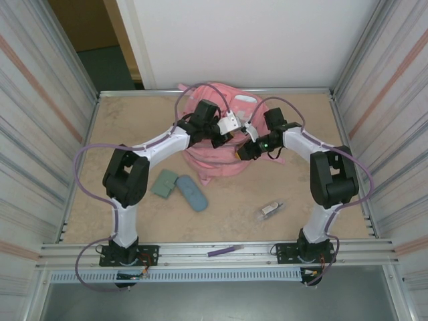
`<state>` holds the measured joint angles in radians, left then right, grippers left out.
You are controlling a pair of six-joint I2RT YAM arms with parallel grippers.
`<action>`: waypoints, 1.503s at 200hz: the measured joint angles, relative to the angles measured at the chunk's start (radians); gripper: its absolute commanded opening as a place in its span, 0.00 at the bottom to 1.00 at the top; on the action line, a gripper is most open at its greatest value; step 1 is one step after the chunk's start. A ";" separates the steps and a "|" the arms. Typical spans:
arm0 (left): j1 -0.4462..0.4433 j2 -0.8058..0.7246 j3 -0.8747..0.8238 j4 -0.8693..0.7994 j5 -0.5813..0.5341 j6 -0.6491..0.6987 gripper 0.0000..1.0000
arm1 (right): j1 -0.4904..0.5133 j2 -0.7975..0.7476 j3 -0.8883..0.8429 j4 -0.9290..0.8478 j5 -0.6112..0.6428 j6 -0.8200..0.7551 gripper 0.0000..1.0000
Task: Pack the student bag
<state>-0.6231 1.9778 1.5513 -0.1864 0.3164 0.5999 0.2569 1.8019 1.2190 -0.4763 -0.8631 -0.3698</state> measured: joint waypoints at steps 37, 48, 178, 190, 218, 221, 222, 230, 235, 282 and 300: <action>0.002 0.000 -0.004 0.020 0.020 0.006 0.00 | -0.102 -0.047 -0.100 0.157 -0.095 0.175 0.40; 0.006 0.000 -0.004 0.019 0.029 0.009 0.00 | -0.126 -0.070 -0.142 0.215 -0.111 0.232 0.41; 0.009 -0.029 -0.005 0.001 0.057 0.013 0.00 | -0.068 -0.035 -0.156 0.381 -0.163 0.352 0.29; 0.009 -0.029 -0.005 0.000 0.057 0.014 0.00 | -0.061 -0.035 -0.155 0.377 -0.161 0.353 0.16; 0.009 -0.029 -0.005 0.003 0.047 0.012 0.00 | -0.058 -0.039 -0.159 0.379 -0.135 0.367 0.05; 0.009 -0.029 -0.005 0.003 0.046 0.010 0.00 | -0.056 -0.043 -0.163 0.382 -0.127 0.372 0.05; 0.009 -0.029 -0.005 0.003 0.045 0.008 0.00 | -0.056 -0.044 -0.164 0.382 -0.126 0.374 0.05; 0.008 -0.029 -0.005 0.003 0.037 0.005 0.00 | -0.050 -0.057 -0.172 0.383 -0.105 0.381 0.05; 0.008 -0.029 -0.005 0.003 0.030 0.000 0.00 | -0.045 -0.069 -0.177 0.380 -0.084 0.386 0.05; 0.004 0.006 0.038 -0.018 0.012 -0.074 0.00 | 0.064 -0.182 -0.174 0.289 0.212 0.433 0.08; 0.000 0.028 0.063 -0.032 0.013 -0.100 0.00 | 0.100 -0.193 -0.159 0.248 0.298 0.470 0.09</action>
<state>-0.6231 2.0056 1.6138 -0.2180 0.3298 0.4995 0.3569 1.6093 1.0599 -0.2287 -0.5648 0.1005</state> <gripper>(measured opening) 0.075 0.088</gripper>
